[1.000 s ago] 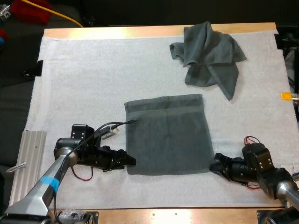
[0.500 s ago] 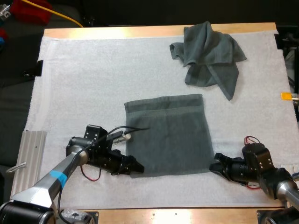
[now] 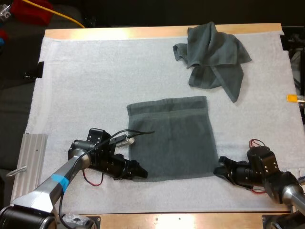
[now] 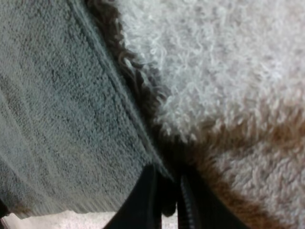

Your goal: Pick towel from pile, fold and stack

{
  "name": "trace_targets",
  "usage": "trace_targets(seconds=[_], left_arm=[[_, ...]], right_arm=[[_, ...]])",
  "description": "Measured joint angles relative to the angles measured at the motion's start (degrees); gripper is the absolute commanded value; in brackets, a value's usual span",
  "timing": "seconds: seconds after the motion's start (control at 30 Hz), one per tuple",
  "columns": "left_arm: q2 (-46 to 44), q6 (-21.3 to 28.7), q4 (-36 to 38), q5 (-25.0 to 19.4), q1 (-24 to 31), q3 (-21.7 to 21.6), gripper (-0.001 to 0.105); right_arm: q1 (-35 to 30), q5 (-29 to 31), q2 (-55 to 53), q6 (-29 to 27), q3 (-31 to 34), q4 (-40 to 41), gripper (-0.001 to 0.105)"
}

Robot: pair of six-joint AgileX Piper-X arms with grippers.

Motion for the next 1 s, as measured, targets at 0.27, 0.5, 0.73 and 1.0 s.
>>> trace_targets(seconds=[0.27, 0.5, 0.73, 1.0], left_arm=[[0.0, -0.1, 1.0, -2.9, 0.0, 0.0, 0.038], [0.0, -0.6, 1.2, -4.8, 0.0, 0.0, 0.009], [0.0, -0.6, 1.2, -5.6, 0.0, 0.0, 0.000], [0.0, 0.6, 4.3, -5.6, 0.0, -0.8, 0.000]], right_arm=[[0.0, -0.4, 0.0, 0.1, 0.0, 0.1, 0.000], [0.0, -0.4, 0.0, 0.1, 0.0, 0.1, 0.000], [0.0, -0.4, 0.0, 0.1, 0.0, 0.1, 0.000], [1.6, 0.1, -2.2, 0.1, 0.0, 0.4, 0.000]])
